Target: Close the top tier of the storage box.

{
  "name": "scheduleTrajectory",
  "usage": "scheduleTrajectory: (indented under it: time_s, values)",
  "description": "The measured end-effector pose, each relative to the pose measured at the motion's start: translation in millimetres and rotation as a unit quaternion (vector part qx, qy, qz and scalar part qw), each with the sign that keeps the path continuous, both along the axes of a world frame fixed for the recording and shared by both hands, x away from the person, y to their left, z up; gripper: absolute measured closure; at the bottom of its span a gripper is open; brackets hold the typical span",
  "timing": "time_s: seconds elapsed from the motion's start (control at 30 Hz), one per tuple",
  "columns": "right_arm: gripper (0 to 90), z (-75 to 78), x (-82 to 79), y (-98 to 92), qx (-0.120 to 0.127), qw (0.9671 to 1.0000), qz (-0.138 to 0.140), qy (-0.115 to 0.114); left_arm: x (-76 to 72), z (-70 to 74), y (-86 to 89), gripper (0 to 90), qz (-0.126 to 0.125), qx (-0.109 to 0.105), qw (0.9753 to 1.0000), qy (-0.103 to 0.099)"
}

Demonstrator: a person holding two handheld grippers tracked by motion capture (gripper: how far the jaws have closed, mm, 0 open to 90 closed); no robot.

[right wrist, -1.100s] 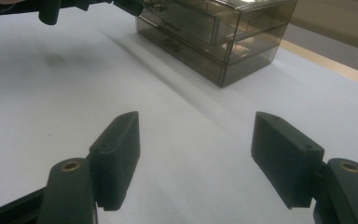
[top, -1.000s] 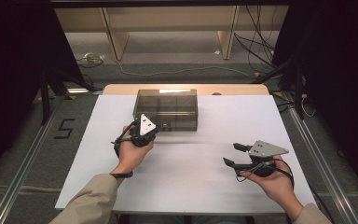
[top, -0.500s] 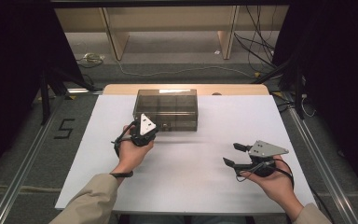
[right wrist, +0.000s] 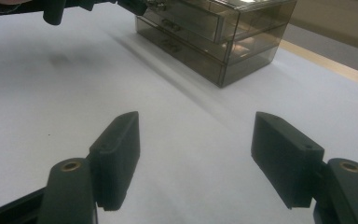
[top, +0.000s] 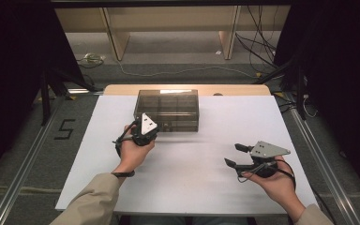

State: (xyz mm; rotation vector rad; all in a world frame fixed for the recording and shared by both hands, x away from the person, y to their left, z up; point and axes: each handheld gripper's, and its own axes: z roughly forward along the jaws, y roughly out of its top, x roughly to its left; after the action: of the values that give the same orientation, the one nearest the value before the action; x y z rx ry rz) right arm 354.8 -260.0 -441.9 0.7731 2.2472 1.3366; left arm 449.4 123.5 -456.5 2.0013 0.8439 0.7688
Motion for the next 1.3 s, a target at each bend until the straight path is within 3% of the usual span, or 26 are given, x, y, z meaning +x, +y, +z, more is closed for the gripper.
scheduleTrajectory:
  time_s: [1.3]
  values:
    - [33.6,-0.8,0.4,0.2,-0.001,1.0000,0.001,0.001,5.3,0.6,-0.1,90.0,0.005,-0.001,1.0000,-0.003]
